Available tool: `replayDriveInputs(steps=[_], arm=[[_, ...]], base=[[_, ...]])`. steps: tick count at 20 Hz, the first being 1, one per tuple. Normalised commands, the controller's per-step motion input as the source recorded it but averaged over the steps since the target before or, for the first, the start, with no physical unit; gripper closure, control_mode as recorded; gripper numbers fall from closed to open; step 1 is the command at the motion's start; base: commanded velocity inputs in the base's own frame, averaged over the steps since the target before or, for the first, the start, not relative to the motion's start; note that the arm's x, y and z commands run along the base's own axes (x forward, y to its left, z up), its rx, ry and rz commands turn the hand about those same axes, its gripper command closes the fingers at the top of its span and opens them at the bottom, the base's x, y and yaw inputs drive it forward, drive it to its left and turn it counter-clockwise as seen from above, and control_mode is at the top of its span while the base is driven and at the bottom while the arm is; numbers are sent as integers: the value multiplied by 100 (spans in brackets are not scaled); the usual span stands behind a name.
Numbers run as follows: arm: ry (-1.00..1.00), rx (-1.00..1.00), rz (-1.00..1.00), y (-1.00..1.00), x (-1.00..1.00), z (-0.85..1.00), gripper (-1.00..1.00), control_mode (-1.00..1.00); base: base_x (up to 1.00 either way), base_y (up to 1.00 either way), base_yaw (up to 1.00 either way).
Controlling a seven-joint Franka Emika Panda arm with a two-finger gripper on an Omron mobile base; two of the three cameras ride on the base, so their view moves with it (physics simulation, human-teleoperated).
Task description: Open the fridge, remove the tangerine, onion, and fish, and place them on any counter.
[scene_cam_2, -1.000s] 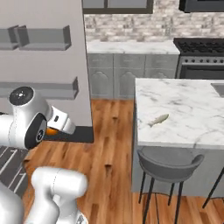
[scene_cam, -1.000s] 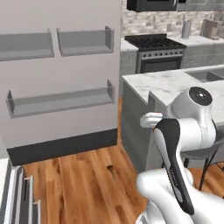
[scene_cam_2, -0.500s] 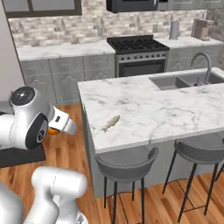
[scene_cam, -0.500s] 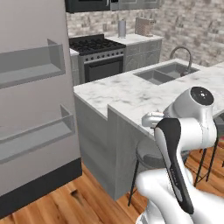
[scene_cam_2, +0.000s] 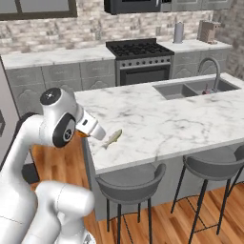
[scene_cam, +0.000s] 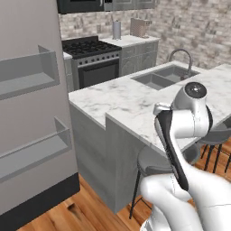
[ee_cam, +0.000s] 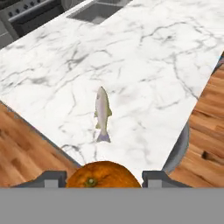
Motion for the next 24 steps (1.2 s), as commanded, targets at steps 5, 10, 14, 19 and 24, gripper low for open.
replayDriveInputs(steps=[5,10,14,19,24], arm=[[11,0,-27,-96,100,-45,100,-100],[22,0,-15,-49,100,-99,100,-100],[14,3,-9,-22,100,-57,100,-100],[11,3,-6,-19,99,-25,100,-100],[3,1,-6,-10,88,-25,-100,-100]], base=[[0,0,0],[0,0,0],[0,0,0],[0,0,0],[0,0,0]])
